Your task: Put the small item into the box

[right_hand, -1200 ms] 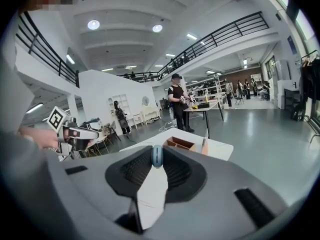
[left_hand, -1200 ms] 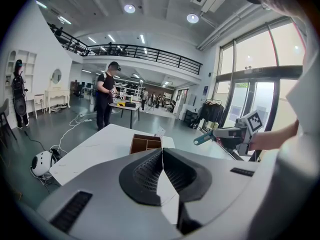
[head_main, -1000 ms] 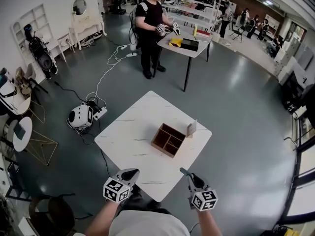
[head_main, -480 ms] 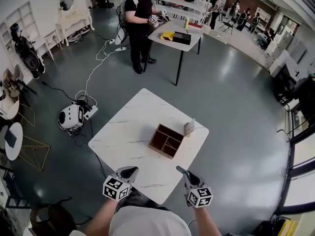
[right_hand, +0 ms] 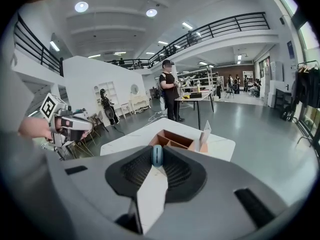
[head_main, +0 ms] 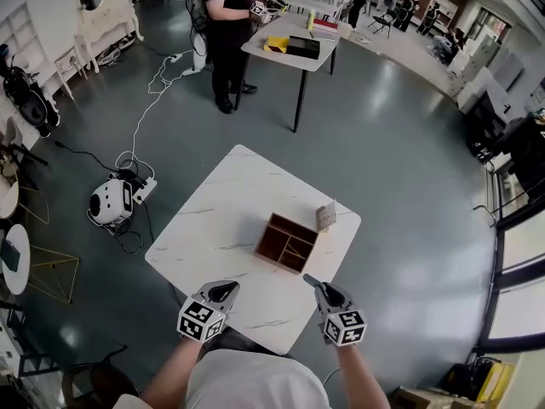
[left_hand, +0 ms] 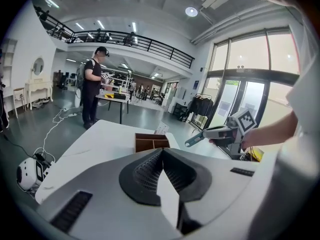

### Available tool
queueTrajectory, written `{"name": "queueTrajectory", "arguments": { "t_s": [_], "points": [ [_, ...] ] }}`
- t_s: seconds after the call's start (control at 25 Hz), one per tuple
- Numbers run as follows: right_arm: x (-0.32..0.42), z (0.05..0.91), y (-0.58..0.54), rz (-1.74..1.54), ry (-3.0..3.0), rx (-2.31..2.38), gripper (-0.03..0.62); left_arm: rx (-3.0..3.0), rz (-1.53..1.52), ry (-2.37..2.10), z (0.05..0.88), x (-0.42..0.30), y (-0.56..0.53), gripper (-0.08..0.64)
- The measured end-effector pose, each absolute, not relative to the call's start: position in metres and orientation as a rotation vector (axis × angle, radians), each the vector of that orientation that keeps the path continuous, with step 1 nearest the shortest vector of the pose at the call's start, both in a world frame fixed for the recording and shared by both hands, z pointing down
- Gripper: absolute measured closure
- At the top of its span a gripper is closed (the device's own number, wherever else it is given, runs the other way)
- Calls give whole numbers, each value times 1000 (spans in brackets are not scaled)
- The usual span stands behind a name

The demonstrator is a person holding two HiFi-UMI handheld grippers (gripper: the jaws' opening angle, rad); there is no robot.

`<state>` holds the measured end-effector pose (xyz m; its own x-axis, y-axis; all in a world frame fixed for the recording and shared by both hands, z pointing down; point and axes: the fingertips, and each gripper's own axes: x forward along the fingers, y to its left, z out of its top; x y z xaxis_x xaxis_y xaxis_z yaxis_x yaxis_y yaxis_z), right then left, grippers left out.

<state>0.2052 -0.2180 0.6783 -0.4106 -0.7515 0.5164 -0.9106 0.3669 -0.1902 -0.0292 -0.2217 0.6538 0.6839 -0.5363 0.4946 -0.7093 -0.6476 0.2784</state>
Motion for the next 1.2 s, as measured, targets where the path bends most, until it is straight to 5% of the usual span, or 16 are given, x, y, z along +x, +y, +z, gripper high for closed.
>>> {"name": "queueTrajectory", "arguments": {
  "t_s": [1.2],
  "points": [
    [186, 785, -291, 716, -2011, 1305, 509, 2407, 597, -630, 730, 3, -292, 545]
  ]
}}
